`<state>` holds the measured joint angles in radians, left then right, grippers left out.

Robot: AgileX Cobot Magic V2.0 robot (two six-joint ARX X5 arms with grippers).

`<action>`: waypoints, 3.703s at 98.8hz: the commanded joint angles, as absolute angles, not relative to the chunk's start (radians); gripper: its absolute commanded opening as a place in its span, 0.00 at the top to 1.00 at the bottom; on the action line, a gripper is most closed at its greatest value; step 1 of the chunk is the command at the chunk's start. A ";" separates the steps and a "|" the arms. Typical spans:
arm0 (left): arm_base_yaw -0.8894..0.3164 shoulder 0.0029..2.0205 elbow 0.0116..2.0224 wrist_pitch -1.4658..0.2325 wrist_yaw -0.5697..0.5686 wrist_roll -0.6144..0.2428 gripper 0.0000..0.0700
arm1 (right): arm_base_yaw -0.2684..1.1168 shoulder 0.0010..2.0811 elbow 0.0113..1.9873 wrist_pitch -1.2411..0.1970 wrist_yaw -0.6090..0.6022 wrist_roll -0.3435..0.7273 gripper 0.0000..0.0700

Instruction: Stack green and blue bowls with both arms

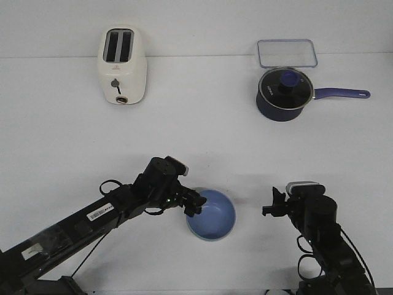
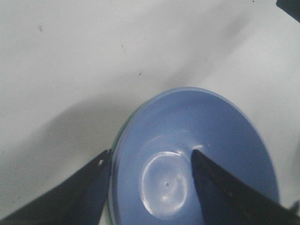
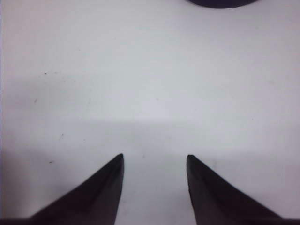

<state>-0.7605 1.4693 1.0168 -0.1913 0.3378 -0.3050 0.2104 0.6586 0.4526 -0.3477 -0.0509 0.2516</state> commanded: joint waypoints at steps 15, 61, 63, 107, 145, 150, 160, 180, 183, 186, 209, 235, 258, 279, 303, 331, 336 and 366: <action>-0.712 1.403 1.031 -0.198 0.313 -0.285 0.45 | 0.215 0.662 0.455 -0.336 -0.050 0.257 0.62; -0.379 1.004 1.024 -0.284 -0.130 -0.071 0.98 | 0.215 0.638 0.454 -0.164 -0.043 0.219 1.00; -0.363 0.987 1.016 -0.282 -0.136 -0.065 0.98 | 0.215 0.630 0.452 -0.156 -0.039 0.219 1.00; -0.140 0.328 0.343 0.163 -0.142 -0.020 0.98 | 0.214 0.307 0.315 -0.020 0.134 0.127 1.00; -0.130 0.286 0.327 0.178 -0.141 -0.019 0.98 | 0.214 0.308 0.315 0.007 0.133 0.127 1.00; -0.130 0.286 0.327 0.178 -0.141 -0.019 0.98 | 0.214 0.308 0.315 0.008 0.133 0.127 1.00; -0.130 0.286 0.327 0.178 -0.141 -0.019 0.98 | 0.214 0.308 0.315 0.008 0.133 0.127 1.00; -0.130 0.286 0.327 0.178 -0.141 -0.019 0.98 | 0.214 0.308 0.315 0.008 0.133 0.127 1.00; -0.130 0.286 0.327 0.178 -0.141 -0.019 0.98 | 0.214 0.308 0.315 0.008 0.132 0.127 1.00; -0.130 0.286 0.327 0.178 -0.141 -0.019 0.98 | 0.214 0.308 0.315 0.008 0.133 0.127 1.00; -0.112 0.241 0.296 0.183 -0.142 0.001 0.98 | 0.214 0.308 0.315 0.008 0.133 0.127 1.00; -0.013 0.072 0.101 0.178 0.030 -0.015 0.98 | 0.214 0.308 0.315 0.007 0.133 0.127 1.00; 0.002 0.003 0.014 0.157 0.034 -0.035 0.98 | 0.214 0.308 0.315 0.007 0.132 0.127 1.00; 0.002 0.003 0.014 0.133 0.033 -0.019 0.98 | 0.214 0.308 0.315 0.008 0.133 0.127 1.00; 0.002 0.003 0.014 0.133 0.033 -0.019 0.98 | 0.214 0.308 0.315 0.008 0.133 0.127 1.00; 0.002 0.003 0.014 0.133 0.033 -0.019 0.98 | 0.214 0.308 0.315 0.008 0.133 0.127 1.00; 0.002 0.003 0.014 0.133 0.033 -0.019 0.98 | 0.214 0.308 0.315 0.008 0.133 0.127 1.00; 0.002 0.003 0.014 0.133 0.033 -0.019 0.98 | 0.214 0.307 0.315 0.007 0.134 0.097 1.00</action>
